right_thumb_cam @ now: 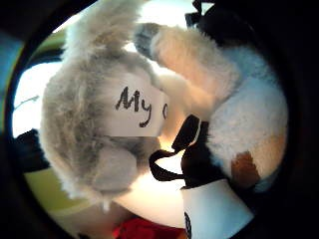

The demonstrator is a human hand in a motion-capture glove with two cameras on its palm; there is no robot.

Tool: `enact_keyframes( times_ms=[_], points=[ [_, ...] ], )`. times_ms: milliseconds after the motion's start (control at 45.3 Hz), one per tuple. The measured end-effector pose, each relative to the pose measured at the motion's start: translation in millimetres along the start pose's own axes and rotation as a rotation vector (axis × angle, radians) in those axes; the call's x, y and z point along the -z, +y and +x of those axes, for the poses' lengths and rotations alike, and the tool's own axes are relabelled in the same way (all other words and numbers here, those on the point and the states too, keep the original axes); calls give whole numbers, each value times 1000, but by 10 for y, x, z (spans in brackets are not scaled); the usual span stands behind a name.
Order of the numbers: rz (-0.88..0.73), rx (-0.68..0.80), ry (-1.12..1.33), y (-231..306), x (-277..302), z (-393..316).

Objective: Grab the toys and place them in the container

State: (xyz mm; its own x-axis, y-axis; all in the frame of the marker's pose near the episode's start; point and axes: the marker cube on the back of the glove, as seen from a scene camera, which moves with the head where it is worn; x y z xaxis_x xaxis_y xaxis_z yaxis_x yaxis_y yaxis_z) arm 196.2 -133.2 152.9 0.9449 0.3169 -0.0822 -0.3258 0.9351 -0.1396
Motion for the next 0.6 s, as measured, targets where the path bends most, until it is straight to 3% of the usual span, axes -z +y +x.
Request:
enact_keyframes(
  times_ms=[309,596],
  points=[
    [124,-6,167,0,41,-157],
    [256,29,115,-26,55,-96]
  ],
)
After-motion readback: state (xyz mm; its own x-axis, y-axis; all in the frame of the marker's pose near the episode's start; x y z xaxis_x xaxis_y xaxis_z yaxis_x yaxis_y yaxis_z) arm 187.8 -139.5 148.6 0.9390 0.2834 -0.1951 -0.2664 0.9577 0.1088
